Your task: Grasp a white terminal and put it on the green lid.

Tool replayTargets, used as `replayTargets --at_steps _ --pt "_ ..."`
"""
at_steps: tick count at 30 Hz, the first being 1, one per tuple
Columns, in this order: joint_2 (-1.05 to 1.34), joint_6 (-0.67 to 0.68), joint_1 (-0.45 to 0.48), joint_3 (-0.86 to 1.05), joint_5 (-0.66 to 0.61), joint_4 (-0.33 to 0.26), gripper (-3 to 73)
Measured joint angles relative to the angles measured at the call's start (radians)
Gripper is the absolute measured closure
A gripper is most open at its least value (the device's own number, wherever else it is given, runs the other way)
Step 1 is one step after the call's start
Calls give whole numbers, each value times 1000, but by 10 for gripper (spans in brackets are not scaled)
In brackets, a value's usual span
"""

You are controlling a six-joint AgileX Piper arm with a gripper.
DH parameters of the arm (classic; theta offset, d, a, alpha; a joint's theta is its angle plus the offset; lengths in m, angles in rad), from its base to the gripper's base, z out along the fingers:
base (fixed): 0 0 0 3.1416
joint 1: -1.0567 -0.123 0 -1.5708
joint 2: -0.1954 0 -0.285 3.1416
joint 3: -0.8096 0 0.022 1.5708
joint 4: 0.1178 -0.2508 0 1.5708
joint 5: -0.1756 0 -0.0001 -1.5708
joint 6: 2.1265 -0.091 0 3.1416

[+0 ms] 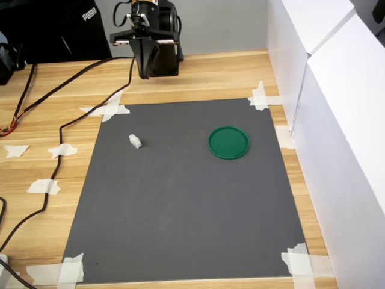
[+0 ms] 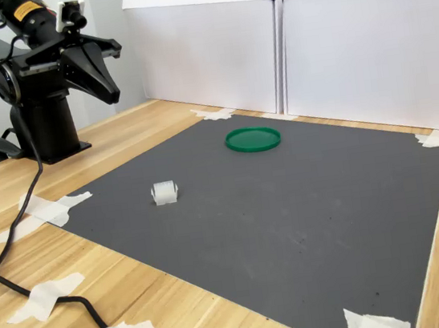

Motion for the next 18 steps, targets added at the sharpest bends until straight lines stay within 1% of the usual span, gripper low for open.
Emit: replayTargets --at_steps 3,6,9,13,18 --pt "-88 0 0 -86 -4 0 711" --pt "-173 10 0 -171 -56 13 711" --pt "-263 21 0 -254 -143 38 711" --pt "-376 36 0 -356 -299 64 711" --pt "-471 55 0 -420 -444 73 711"
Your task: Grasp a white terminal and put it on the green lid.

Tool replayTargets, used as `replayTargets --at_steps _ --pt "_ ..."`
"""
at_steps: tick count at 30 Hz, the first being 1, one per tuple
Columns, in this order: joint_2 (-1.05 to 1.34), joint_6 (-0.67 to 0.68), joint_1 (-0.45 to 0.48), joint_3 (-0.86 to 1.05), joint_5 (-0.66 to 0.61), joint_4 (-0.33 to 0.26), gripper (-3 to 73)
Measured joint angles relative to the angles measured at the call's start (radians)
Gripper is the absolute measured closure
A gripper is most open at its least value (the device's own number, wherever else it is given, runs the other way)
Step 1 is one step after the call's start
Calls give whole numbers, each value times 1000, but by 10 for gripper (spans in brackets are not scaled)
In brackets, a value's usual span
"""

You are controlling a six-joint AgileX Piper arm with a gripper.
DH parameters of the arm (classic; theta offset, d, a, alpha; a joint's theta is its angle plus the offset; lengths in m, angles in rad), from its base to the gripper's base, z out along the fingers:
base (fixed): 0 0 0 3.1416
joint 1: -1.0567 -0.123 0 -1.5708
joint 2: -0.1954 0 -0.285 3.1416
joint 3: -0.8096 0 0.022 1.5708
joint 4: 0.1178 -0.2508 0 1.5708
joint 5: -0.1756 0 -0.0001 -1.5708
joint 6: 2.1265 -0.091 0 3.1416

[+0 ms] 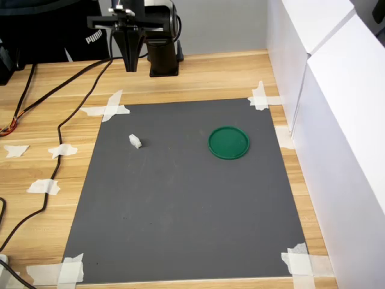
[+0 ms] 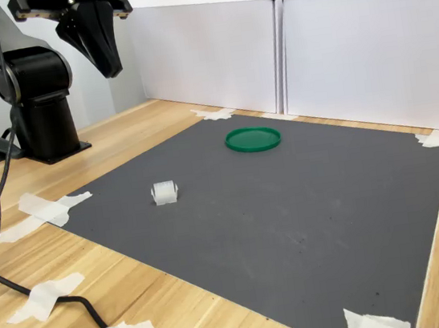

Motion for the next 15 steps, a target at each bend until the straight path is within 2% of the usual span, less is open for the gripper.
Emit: replayTargets --at_steps 4,10,15 --pt "-33 36 0 -5 -45 8 711" --pt "-46 137 0 -14 -49 11 711" --pt "-123 261 0 -48 -132 6 711"
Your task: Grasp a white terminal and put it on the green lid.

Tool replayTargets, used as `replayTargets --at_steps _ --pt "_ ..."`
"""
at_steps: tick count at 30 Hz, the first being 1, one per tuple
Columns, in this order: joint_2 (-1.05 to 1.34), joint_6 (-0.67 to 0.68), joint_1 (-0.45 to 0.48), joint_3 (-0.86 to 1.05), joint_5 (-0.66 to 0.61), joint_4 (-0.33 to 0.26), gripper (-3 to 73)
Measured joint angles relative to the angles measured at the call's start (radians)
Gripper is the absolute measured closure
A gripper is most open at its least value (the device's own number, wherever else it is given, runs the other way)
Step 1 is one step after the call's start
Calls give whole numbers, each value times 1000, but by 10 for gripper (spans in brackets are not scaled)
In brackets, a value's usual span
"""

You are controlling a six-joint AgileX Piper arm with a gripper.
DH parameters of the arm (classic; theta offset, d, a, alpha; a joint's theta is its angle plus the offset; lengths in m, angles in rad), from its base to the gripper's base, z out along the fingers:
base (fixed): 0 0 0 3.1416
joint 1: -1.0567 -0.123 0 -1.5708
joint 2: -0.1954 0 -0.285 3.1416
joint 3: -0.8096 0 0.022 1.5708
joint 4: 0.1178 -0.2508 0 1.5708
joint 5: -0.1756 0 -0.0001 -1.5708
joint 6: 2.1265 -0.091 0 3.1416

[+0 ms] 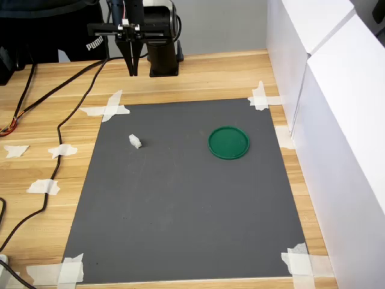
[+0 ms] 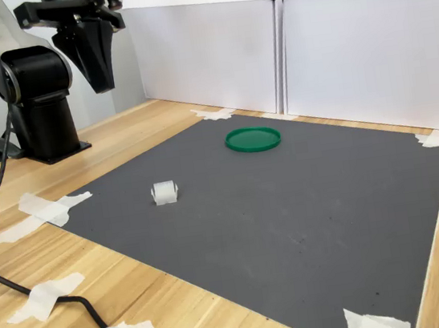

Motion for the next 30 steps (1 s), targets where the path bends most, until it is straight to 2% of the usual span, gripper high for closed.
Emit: replayTargets --at_steps 4,8,10,12,17,20,23,30 --pt "-65 135 0 -37 -62 -53 702" --pt "-117 279 0 -98 -126 -141 633" --pt "-142 326 0 -134 -152 -172 556" --pt "-164 347 0 -161 -160 -179 448" --pt "-214 364 0 -225 -164 -133 150" --pt "-241 390 24 -262 -188 -113 31" --pt "-259 432 71 -308 -216 -113 -11" --pt "-308 561 193 -383 -238 -126 -18"
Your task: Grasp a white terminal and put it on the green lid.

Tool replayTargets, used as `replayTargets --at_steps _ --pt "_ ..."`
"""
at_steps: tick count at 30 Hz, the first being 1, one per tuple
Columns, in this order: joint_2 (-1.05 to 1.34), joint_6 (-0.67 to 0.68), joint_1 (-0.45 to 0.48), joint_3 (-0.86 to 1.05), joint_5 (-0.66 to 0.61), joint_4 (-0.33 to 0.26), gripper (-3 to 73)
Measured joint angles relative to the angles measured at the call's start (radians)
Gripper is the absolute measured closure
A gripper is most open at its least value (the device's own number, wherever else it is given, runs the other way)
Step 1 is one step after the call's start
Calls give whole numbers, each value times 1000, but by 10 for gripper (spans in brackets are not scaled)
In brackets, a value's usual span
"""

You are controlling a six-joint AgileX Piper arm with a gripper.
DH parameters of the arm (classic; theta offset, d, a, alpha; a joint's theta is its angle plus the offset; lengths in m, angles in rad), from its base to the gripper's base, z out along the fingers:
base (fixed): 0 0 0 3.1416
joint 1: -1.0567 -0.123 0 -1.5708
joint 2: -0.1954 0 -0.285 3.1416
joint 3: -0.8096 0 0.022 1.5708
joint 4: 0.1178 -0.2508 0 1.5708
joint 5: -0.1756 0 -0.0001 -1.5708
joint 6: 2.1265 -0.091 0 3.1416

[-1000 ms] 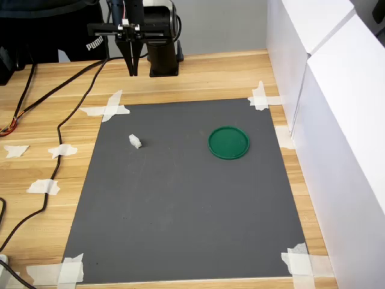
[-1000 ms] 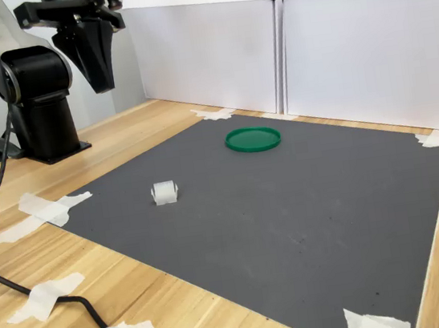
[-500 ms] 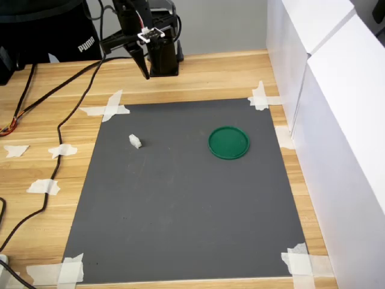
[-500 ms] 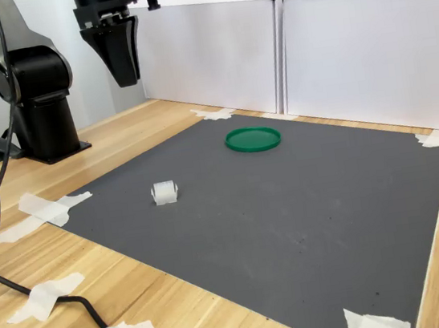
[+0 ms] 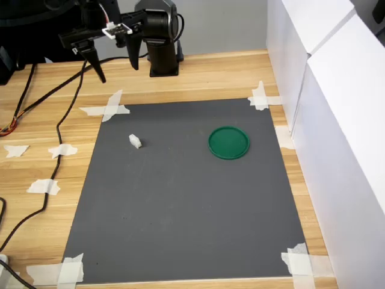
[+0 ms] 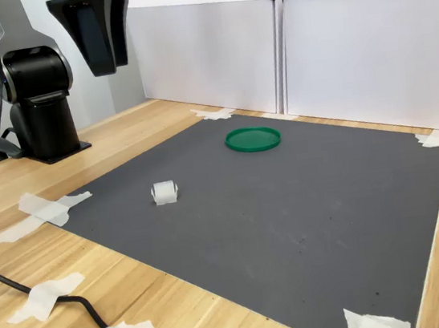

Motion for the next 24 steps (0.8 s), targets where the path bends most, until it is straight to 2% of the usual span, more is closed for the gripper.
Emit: replayTargets --at_steps 4,14,17,24 --pt "-57 55 35 -4 44 -20 -6" --pt "-150 145 29 22 180 -42 11" --pt "-153 149 -5 50 186 -25 11" --pt "-163 126 -18 54 195 -37 11"
